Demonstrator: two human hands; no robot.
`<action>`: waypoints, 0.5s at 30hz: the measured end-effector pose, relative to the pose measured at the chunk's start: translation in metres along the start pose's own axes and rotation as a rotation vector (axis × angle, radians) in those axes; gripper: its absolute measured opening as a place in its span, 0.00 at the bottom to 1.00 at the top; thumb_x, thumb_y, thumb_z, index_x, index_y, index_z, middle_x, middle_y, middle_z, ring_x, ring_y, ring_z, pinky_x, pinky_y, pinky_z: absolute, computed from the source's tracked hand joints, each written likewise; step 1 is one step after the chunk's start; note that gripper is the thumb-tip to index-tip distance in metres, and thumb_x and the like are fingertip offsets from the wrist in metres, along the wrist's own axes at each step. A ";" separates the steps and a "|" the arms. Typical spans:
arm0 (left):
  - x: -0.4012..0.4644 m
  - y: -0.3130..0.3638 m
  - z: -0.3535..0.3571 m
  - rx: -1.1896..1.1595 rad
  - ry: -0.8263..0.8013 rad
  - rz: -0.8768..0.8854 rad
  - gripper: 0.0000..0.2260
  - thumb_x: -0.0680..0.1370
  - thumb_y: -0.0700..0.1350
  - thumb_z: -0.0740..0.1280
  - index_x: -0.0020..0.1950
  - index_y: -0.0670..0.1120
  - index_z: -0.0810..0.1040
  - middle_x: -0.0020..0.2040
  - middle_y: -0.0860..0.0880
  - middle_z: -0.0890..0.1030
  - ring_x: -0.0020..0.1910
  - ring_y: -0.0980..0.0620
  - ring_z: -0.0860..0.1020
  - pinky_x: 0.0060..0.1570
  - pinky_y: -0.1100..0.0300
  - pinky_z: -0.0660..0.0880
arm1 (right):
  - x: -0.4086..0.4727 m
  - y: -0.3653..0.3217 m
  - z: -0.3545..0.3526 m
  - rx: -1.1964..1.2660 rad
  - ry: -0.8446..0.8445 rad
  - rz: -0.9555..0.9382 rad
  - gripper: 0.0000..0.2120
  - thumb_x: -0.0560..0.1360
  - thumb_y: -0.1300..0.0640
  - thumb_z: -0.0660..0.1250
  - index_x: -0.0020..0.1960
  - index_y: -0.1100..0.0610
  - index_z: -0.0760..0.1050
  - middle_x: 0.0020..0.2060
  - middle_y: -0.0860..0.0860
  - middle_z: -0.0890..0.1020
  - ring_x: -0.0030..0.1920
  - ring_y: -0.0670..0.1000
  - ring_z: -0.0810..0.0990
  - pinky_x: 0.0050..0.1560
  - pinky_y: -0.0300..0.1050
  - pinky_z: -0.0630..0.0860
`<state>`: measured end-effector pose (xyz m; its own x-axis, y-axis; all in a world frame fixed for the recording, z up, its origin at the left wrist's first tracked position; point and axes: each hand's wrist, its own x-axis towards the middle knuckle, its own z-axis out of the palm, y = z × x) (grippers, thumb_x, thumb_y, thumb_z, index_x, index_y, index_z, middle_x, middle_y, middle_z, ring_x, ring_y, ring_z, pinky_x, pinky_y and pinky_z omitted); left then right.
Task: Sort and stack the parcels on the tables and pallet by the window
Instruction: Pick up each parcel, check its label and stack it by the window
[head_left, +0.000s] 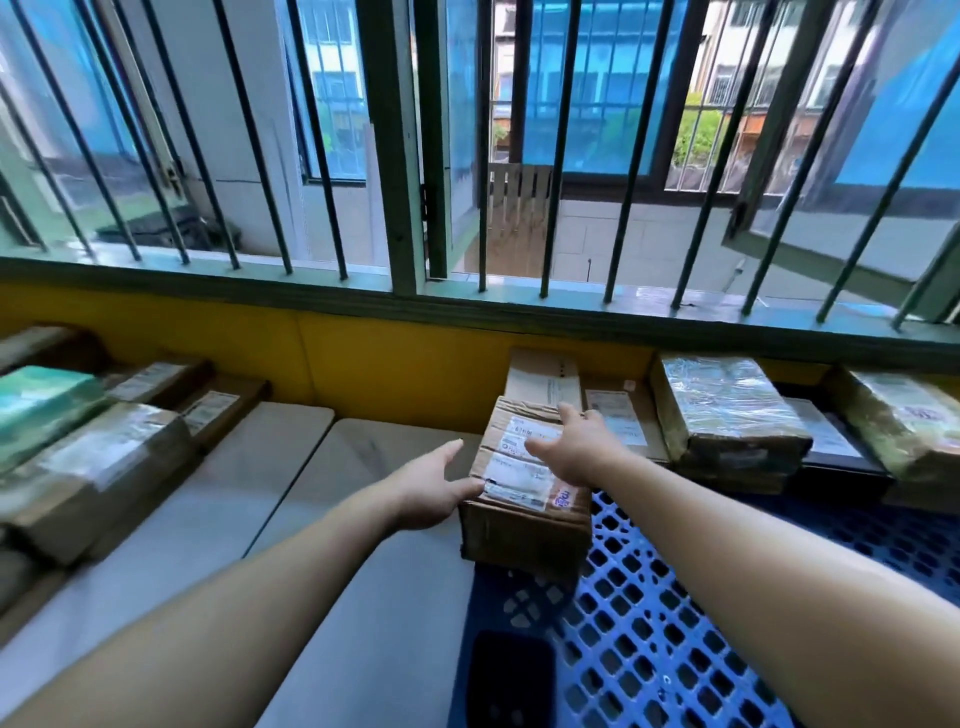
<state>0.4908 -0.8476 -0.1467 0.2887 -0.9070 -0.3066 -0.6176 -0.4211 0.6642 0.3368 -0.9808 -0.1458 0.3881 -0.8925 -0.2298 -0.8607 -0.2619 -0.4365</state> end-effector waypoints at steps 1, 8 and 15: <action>-0.003 0.001 0.002 -0.019 -0.032 0.010 0.31 0.80 0.51 0.64 0.79 0.52 0.52 0.77 0.49 0.61 0.74 0.48 0.62 0.70 0.56 0.61 | -0.002 -0.002 0.003 -0.018 -0.017 -0.004 0.40 0.78 0.38 0.63 0.81 0.49 0.47 0.80 0.57 0.48 0.75 0.61 0.62 0.67 0.53 0.70; 0.000 -0.006 0.017 -0.108 -0.056 0.088 0.29 0.79 0.45 0.66 0.77 0.51 0.59 0.68 0.47 0.72 0.60 0.52 0.75 0.60 0.57 0.75 | -0.018 -0.003 0.023 -0.041 -0.038 -0.019 0.39 0.78 0.42 0.65 0.80 0.52 0.49 0.80 0.55 0.43 0.74 0.58 0.64 0.70 0.50 0.67; 0.012 -0.008 0.035 -0.032 -0.046 0.053 0.31 0.80 0.52 0.62 0.79 0.53 0.49 0.73 0.44 0.60 0.68 0.45 0.68 0.69 0.53 0.66 | -0.014 0.006 0.030 0.145 -0.021 0.020 0.39 0.77 0.41 0.66 0.80 0.49 0.49 0.75 0.56 0.60 0.70 0.55 0.68 0.67 0.47 0.67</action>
<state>0.4734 -0.8555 -0.1798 0.2218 -0.9273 -0.3014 -0.6069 -0.3732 0.7017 0.3358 -0.9588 -0.1717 0.3793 -0.8889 -0.2569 -0.8121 -0.1868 -0.5528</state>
